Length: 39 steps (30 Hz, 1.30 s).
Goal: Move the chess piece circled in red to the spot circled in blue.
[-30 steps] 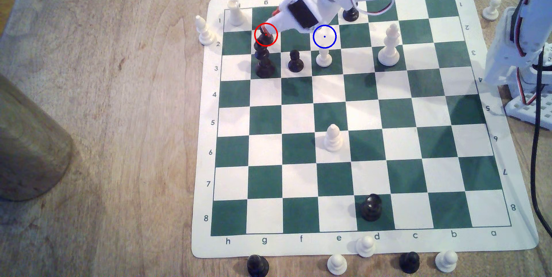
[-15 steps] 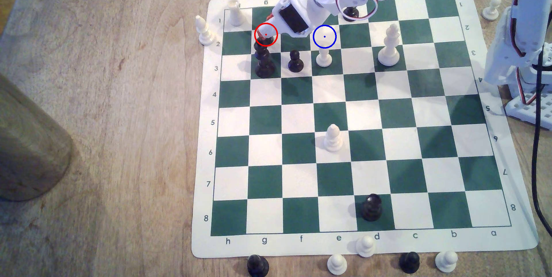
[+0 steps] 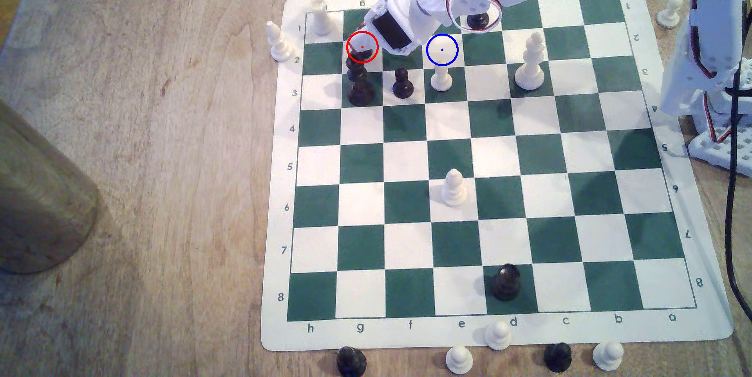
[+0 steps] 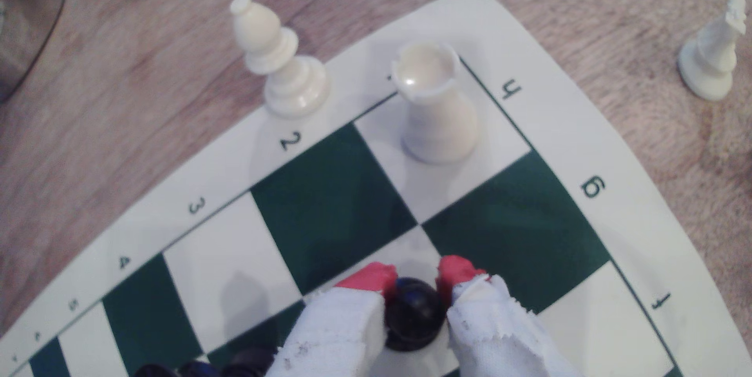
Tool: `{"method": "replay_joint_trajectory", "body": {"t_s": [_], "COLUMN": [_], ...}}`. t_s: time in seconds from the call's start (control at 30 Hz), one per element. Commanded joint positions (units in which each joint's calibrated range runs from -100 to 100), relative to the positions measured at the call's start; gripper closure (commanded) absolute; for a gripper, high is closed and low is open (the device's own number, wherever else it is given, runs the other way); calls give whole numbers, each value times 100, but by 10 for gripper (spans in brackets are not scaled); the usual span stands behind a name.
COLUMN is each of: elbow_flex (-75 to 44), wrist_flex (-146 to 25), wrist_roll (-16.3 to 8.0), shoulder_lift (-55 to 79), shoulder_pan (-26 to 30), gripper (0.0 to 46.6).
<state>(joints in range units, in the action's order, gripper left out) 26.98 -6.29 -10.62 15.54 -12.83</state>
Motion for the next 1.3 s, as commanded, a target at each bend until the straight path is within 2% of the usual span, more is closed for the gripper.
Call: {"method": "replay_joint_trajectory", "body": {"t_s": [0.0,0.03,0.27,0.5,1.03,1.27], "elbow_flex": [-495,-495,-513,-413,3014,3658], "wrist_flex": [122,122,114,-337,195,286], "wrist_roll": [-20,-20,0,20,322,322], "shoulder_lift": [-94,-94,-298,-1325,-3634,-3770], "shoulder_pan": [83,90,20,-160,-293,-136], "gripper": [445,464,464,464,464,464]}}
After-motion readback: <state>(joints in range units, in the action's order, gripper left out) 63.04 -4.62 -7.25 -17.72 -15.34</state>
